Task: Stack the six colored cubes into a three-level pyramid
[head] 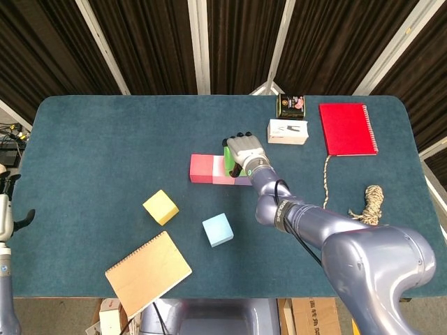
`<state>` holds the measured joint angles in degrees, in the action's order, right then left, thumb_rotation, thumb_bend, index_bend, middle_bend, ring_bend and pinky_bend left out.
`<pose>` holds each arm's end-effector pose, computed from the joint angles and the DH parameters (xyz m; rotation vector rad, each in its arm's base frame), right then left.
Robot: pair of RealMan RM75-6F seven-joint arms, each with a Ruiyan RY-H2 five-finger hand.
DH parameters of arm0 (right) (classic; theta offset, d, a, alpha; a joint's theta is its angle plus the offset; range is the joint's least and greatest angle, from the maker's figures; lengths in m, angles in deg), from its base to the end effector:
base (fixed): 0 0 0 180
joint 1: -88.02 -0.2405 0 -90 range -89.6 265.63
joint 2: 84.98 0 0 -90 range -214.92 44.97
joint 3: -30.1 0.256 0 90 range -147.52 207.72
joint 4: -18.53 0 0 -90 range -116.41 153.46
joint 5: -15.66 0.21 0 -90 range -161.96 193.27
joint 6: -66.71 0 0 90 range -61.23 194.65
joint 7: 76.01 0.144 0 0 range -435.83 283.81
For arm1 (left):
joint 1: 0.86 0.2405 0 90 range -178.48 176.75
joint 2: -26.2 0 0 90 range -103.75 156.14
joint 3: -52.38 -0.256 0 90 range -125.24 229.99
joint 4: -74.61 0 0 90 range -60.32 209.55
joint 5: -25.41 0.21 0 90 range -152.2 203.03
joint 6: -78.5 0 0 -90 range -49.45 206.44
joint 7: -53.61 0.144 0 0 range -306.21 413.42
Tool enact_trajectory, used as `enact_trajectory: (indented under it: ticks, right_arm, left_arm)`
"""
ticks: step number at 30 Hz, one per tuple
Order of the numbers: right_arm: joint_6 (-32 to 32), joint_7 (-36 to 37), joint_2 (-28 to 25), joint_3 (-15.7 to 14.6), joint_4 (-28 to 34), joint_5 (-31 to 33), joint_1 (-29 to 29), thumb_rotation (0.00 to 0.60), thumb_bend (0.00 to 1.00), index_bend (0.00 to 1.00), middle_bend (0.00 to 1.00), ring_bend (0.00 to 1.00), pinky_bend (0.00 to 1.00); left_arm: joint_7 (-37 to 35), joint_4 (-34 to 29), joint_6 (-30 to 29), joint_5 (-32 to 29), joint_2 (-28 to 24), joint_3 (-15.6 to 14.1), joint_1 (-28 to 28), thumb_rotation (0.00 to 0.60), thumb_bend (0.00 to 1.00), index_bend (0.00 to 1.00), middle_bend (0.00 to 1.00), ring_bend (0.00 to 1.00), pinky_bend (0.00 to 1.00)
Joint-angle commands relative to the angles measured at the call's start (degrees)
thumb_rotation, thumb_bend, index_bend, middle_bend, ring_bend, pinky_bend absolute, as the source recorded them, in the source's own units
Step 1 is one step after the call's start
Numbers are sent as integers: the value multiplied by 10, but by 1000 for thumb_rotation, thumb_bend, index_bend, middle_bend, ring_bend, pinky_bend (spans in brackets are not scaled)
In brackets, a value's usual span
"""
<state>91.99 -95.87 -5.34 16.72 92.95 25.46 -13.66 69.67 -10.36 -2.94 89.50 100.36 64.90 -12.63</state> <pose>0.0112 -0.4604 0.0178 1.8958 -1.2180 0.5108 -0.3344 0.2472 0.1482 -1.1262 -0.8344 -0.6996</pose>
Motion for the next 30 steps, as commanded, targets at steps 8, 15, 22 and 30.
enact_trajectory:
  ticks: [8, 15, 22, 30]
  right_arm:
    - [35, 60, -59, 70, 64, -76, 44, 600, 344, 52, 16, 1, 0]
    - [300, 148, -154, 129, 241, -302, 189, 600, 344, 36, 16, 0, 0]
    - [506, 192, -205, 72, 353, -485, 368, 600, 344, 36, 16, 0, 0]
    - [607, 207, -200, 24, 360, -634, 516, 600, 344, 36, 17, 1, 0]
  left_arm:
    - [-6, 15, -11, 11, 9, 2, -1, 600, 307, 156, 70, 0, 0]
    - [-22, 27, -18, 22, 13, 2, 1, 600, 307, 145, 70, 0, 0]
    - [-33, 6, -11, 34, 1, -5, 3, 600, 306, 145, 73, 0, 0]
    - [-74, -25, 10, 36, -23, -8, 8, 600, 256, 144, 86, 0, 0]
